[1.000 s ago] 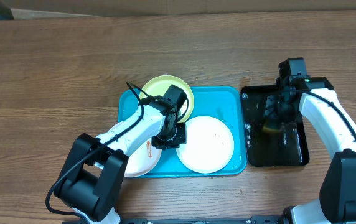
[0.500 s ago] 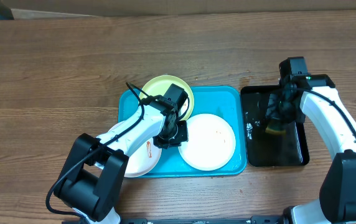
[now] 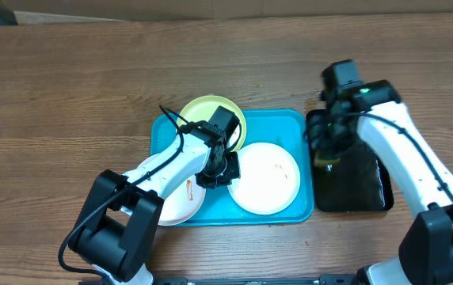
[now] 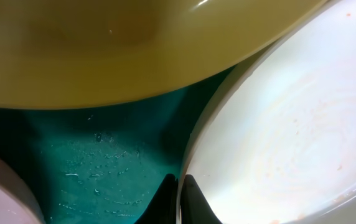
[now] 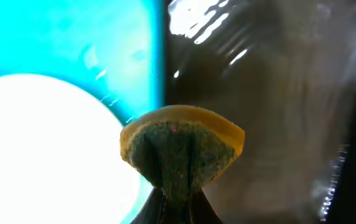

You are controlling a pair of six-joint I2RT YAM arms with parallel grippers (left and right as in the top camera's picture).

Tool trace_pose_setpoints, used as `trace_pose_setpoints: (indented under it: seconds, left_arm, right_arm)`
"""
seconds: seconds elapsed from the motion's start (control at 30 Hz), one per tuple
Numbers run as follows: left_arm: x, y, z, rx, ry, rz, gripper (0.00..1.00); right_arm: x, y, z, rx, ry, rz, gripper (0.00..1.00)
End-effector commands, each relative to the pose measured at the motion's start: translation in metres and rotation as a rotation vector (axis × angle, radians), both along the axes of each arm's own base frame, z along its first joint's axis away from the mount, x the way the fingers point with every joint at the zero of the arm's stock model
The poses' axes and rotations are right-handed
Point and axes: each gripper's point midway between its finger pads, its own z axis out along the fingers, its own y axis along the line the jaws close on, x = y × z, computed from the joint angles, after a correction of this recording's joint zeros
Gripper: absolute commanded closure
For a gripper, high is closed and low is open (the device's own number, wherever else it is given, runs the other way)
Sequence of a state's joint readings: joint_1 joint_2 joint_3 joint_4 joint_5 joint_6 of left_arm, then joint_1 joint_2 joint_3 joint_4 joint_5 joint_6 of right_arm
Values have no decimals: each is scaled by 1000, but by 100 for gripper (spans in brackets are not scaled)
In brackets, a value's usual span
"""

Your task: Clean dirty plates on tray and stack at the side

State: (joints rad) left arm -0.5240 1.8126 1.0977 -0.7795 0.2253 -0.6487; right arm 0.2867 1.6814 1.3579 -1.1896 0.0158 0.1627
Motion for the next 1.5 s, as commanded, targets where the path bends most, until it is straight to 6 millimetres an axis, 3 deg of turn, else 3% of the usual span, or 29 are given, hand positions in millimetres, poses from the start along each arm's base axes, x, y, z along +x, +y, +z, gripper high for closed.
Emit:
trace_pose_setpoints:
  seconds: [0.0,0.17,0.37,0.53,1.03,1.2,1.47]
  left_arm:
    - [4,-5,3,-8,-11,6,96]
    - [6,-6,3,-12,-18,5,96]
    - [7,-7,3,-16,-24,5,96]
    - [7,-7,3,-16,-22,4,96]
    - [7,-8,3,-19,-22,1,96]
    - [6,-8,3,-19,-22,-1,96]
    - [4,-11,3,-19,-23,-13,96]
  right_arm:
    - [-7,29,12,33,-26,115,96]
    - [-20,49,0,-54,-45,190,96]
    - [-17,63,-21,-161,-145,247,96]
    - [-15,60,-38,-224,-205,260,96]
    - [-25,55,-112,-197,-222,256,96]
    - [-42,84,-135,-36,-116,313,96]
    - [-64,118,-127,150,-18,510,96]
